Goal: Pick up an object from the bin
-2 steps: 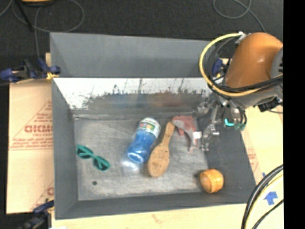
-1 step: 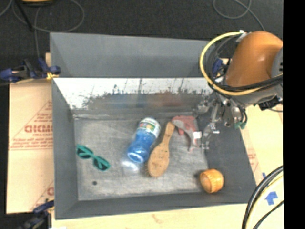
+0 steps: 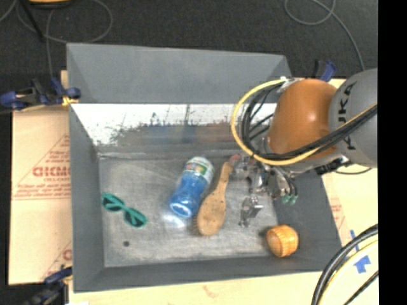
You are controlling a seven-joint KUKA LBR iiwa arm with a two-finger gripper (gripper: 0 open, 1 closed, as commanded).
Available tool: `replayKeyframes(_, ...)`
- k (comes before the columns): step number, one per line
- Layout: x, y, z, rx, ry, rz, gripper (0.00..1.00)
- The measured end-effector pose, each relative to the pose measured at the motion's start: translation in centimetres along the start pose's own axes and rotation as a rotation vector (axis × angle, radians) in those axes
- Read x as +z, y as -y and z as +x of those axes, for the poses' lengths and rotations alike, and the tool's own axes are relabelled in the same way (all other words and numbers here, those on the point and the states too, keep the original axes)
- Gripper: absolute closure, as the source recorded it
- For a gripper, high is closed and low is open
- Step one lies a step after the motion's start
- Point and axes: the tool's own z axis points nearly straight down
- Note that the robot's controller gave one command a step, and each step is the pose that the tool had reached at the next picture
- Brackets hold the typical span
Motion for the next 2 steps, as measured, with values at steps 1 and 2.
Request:
replayKeyframes(1,1.7,1.7,-4.5,0.111,-0.002,-0.005,0.0)
replayKeyframes(2,3.3,1.9,-5.0,-0.058,-0.001,-0.001,0.0)
